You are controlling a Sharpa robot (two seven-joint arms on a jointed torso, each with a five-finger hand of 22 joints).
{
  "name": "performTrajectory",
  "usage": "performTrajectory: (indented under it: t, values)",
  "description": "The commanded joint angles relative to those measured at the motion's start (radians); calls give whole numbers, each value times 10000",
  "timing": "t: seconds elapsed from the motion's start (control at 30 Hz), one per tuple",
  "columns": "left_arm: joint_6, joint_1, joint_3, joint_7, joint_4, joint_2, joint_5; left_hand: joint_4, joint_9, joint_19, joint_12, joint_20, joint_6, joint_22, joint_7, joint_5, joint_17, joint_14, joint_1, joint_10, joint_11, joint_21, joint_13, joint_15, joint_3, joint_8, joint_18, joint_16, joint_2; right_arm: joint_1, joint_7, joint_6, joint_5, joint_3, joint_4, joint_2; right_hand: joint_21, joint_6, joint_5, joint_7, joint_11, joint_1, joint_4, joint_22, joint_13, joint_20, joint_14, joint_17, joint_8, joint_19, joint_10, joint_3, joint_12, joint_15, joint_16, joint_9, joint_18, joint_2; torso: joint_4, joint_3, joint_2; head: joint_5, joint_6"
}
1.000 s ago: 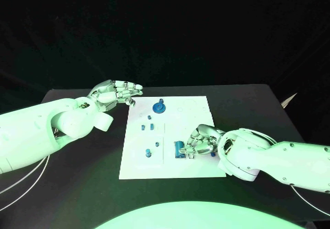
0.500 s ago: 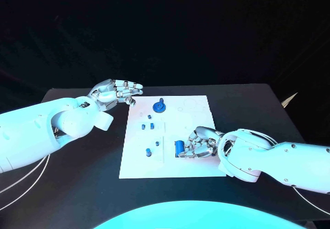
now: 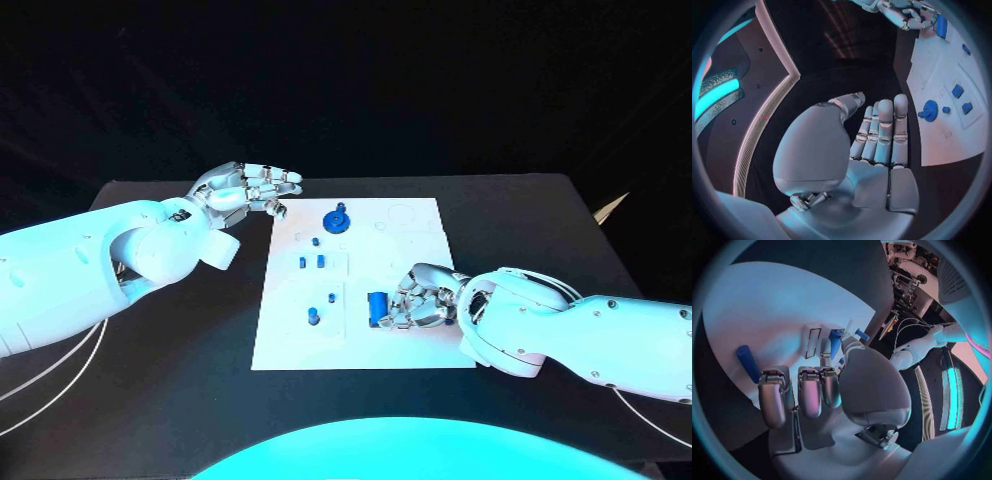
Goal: Assemble the parts on the task board
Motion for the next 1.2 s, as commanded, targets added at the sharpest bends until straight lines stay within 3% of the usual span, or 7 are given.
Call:
performTrajectory:
  t: [0.03, 0.3, 0.47, 0.63, 0.8, 1.0, 1.2]
  values:
    - [137, 4, 6, 110, 11, 14, 61, -29, 16, -4, 37, 32, -71, -1, -29, -1, -16, -49, 44, -91, -3, -41, -13, 47, 52, -5, 142, -23, 14, -15, -88, -175, -251, 0, -33, 13, 45, 83, 145, 13, -74, -120, 135, 2629, 2402, -88, 982, 2230, 71, 1064, 871, 23, 8, -70, 51, 2, -144, 125, -7, 6, 1, -16, 28]
    - [159, 4, 6, 76, -10, 15, 61, -29, 16, -4, 37, 32, -71, -1, -29, -1, -16, -49, 44, -91, -3, -41, -13, 47, 52, -5, 142, -23, 14, -18, 148, -55, -77, 0, 6, -49, 45, 71, 215, 22, -68, -310, 147, 2629, 2391, -91, 980, 2222, 79, 1064, 864, -21, -17, -67, 48, 3, -144, 83, -11, 12, 2, -19, 54]
    - [166, 4, 6, 73, -9, 13, 61, -29, 16, -4, 37, 32, -71, -1, -29, -1, -16, -49, 44, -91, -3, -41, -13, 47, 52, -5, 142, -23, 14, -18, 383, -67, 74, 0, 130, -238, 45, 4, 208, 41, -53, -318, 117, 2629, 2379, -85, 968, 2161, 63, 1064, 852, -102, -49, -58, 28, -2, -144, -115, -10, 8, -2, -42, 56]
    - [147, 4, 6, 83, -7, 2, 61, -29, 16, -4, 37, 32, -71, -1, -29, -1, -16, -49, 44, -91, -3, -41, -13, 47, 52, -5, 142, -23, 14, 9, 894, -812, 338, 2, 343, -669, 45, -384, 209, 201, 79, -32, 71, 2629, 2382, -15, 943, 2036, -177, 1064, 842, -83, -55, 46, -16, -85, -144, -210, -16, 4, -9, -82, 109]
    - [112, 4, 6, 115, 4, 2, 61, -29, 17, -5, 42, 33, -73, -1, -27, -4, -16, -52, 44, -95, -2, -42, -13, 48, 52, -3, 142, -23, 14, 273, 1271, -1346, 218, 7, 562, -1393, 45, -592, 141, 317, 182, 469, -47, 2629, 2377, 67, 943, 2037, -388, 1064, 829, 68, -78, 135, -18, -144, -144, -244, -21, -7, -16, -179, 203]
    - [82, 4, 5, 165, 39, 21, 61, -27, 18, -6, 46, 33, -72, 0, -27, -5, -17, -54, 40, -94, -1, -43, -13, 48, 51, -2, 141, -23, 14, 481, 1152, -1145, -361, 5, 651, -2106, 45, -633, 5, 358, 215, 592, -56, 2629, 2381, 95, 948, 2065, -470, 1064, 830, 68, -73, 163, -10, -169, -144, -302, -23, -5, -14, -331, 291]
    - [75, 3, 3, 194, 57, 35, 61, -27, 18, -6, 46, 33, -72, 0, -27, -5, -17, -54, 40, -94, -1, -43, -13, 48, 51, -2, 141, -23, 14, 481, 764, -737, -1004, -7, 556, -2469, 45, -623, -138, 381, 240, 594, 2, 2629, 2362, 120, 947, 2059, -517, 1064, 813, 13, -117, 189, -12, -180, -144, -346, -30, 9, -4, -460, 319]
